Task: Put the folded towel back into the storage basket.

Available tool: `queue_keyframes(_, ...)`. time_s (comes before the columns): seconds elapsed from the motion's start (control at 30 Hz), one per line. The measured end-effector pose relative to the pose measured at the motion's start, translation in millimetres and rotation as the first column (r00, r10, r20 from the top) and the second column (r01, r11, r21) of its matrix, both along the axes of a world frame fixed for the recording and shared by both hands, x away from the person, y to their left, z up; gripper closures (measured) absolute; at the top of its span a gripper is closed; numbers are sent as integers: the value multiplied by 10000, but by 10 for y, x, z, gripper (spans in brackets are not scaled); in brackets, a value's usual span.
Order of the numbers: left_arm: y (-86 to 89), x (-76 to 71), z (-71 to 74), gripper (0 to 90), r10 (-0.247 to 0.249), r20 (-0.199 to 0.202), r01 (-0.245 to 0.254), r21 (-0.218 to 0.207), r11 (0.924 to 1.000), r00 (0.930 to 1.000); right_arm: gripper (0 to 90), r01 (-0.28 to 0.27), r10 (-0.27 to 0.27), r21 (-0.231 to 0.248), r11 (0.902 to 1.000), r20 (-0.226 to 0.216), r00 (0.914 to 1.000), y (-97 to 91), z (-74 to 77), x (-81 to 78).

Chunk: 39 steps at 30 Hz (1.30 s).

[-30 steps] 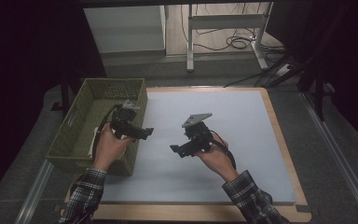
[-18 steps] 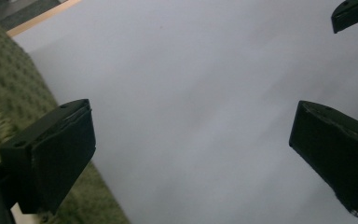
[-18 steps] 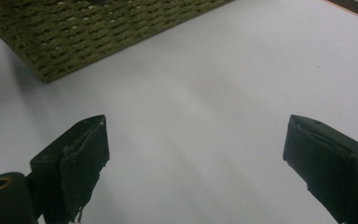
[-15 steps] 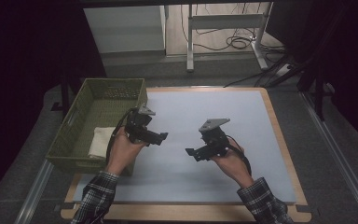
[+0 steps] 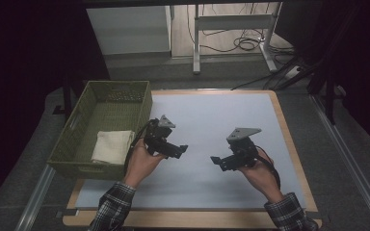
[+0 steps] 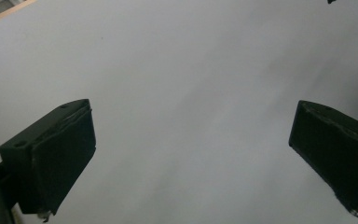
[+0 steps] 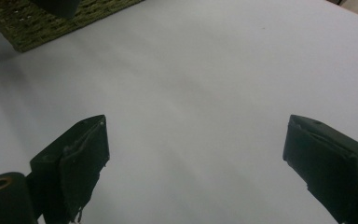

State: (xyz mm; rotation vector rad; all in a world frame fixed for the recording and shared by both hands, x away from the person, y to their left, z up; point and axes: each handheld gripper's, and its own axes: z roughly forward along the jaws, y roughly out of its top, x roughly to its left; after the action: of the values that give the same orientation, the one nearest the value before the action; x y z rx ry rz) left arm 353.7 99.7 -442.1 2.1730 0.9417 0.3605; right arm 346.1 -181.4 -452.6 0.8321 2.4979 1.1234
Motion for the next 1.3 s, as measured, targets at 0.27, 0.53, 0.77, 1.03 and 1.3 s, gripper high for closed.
queue_keyframes(0.27,-133,-118,-114,8,-296,115,297,-111,9995,9995,71,338,-338,51,9994,15,9994,-265,-35,-90)
queue_keyframes(0.53,-161,-218,-300,9,-383,159,386,-202,9991,9991,71,779,-778,109,9969,-121,9969,-528,-169,-166)
queue_keyframes(0.77,-134,-318,-463,9,-294,207,297,-127,9995,9994,71,1067,-1067,-23,9943,8,9943,-706,-276,-215)
queue_keyframes(1.03,-78,-429,-690,10,-175,71,176,-168,9997,9998,65,1353,-1356,-204,9906,-165,9906,-856,-462,-239)
queue_keyframes(1.3,-81,-511,-869,9,-317,-173,320,140,9994,9993,58,1512,-1528,-419,9876,-395,9875,-951,-672,-272)
